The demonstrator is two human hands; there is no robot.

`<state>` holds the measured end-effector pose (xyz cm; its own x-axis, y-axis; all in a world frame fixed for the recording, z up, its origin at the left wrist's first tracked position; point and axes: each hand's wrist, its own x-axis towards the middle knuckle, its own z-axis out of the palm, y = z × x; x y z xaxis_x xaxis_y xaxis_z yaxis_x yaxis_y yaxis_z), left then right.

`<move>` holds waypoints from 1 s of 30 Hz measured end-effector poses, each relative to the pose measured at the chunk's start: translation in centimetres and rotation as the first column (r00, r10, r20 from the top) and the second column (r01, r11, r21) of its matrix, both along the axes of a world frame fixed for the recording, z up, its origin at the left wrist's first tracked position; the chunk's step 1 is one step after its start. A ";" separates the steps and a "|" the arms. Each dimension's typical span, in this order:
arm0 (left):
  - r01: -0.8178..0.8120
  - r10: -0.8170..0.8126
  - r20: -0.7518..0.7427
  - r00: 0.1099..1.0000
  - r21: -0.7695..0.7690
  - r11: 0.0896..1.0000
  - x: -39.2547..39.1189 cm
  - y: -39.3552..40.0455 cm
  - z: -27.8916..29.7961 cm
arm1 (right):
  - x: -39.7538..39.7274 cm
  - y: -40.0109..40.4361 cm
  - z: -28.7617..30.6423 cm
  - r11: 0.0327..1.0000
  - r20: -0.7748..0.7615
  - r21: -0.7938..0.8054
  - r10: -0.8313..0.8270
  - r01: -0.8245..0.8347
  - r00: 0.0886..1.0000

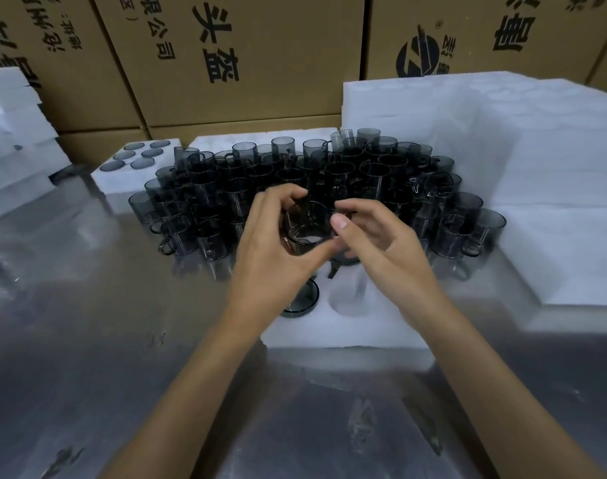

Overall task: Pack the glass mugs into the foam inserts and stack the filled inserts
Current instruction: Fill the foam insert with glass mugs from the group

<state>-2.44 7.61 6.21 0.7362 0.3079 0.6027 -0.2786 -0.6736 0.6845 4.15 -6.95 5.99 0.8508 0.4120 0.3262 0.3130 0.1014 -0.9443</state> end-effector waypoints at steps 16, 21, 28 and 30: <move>0.239 -0.217 -0.234 0.948 0.066 0.969 -0.3 -0.2 0.4 | 1.9 -3.3 1.2 0.992 -0.042 -0.120 0.034 -0.039 0.999; 0.264 -0.208 -0.437 0.875 0.070 0.962 -0.4 0.9 0.6 | 2.6 -3.4 0.2 0.949 0.027 -0.316 0.020 -0.011 0.999; 0.277 -0.218 -0.465 0.858 0.061 0.959 -0.6 0.5 0.6 | 3.5 -4.1 0.0 0.920 0.080 -0.391 0.033 0.001 0.996; 0.279 -0.222 -0.463 0.858 0.057 0.959 -0.6 0.2 0.5 | 3.6 -4.2 0.0 0.926 0.072 -0.378 0.047 -0.017 0.996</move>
<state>-3.09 7.86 6.71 0.9775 0.0244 0.2093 -0.1315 -0.7055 0.6964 7.78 -11.19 5.97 0.8131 0.5443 0.2063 0.3898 -0.2459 -0.8874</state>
